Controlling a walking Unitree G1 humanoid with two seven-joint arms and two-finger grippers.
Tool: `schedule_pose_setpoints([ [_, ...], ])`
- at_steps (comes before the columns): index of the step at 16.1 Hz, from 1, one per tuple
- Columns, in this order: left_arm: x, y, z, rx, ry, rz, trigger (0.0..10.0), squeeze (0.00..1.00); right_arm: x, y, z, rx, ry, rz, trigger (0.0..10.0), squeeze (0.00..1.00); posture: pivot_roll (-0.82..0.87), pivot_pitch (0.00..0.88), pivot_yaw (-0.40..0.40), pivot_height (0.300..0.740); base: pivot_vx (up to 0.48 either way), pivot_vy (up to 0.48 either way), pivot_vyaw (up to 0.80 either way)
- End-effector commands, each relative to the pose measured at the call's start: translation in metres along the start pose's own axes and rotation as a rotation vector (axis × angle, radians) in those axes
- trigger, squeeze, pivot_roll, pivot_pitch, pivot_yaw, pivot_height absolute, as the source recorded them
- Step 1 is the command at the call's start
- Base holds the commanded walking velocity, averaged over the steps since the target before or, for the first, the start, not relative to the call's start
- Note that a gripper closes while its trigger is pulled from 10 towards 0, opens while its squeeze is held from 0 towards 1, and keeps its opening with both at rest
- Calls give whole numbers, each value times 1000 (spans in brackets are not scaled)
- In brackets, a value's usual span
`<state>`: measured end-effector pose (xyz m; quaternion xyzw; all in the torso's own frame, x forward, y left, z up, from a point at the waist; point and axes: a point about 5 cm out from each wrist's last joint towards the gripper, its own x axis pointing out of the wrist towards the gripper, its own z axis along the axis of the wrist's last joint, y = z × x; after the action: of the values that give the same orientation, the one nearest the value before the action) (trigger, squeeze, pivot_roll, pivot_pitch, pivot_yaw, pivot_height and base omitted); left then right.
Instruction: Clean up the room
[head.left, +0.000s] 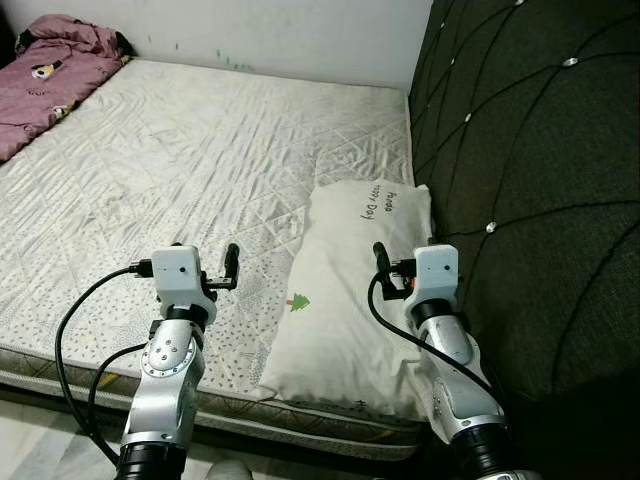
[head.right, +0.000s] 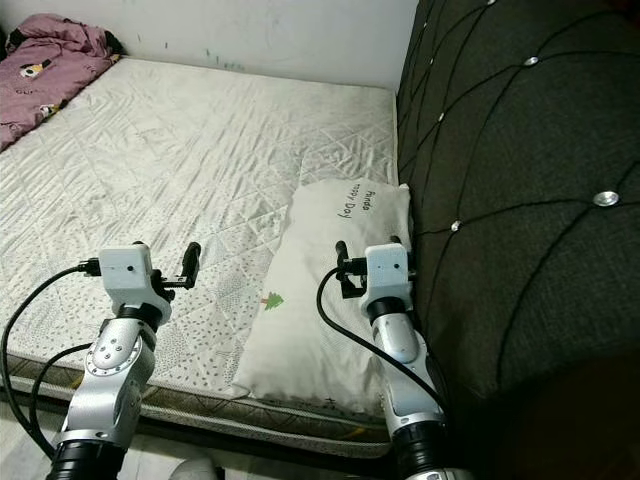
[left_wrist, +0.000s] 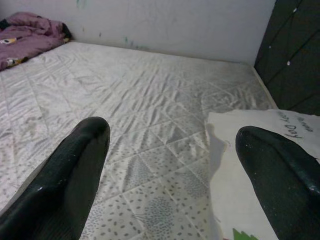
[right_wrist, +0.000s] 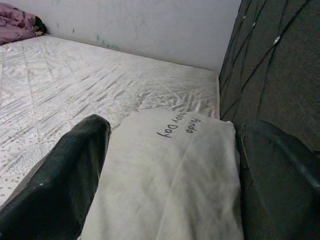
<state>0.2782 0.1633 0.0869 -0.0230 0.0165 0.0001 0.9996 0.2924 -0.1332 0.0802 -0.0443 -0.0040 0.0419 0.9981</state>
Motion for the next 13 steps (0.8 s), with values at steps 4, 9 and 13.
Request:
schedule_pose_setpoints([
  [4,2,-1,1,0,5,-8,10000,0,1,0,3,4,-1,3,10000,0,49,0,10,740,0,0,0],
  [9,3,0,1,2,5,1,10000,0,2,2,6,-7,-15,13,10000,0,48,0,8,740,0,219,0],
  [13,5,0,2,8,6,7,10000,0,4,3,8,-22,-27,21,10000,0,50,0,10,740,0,480,0],
])
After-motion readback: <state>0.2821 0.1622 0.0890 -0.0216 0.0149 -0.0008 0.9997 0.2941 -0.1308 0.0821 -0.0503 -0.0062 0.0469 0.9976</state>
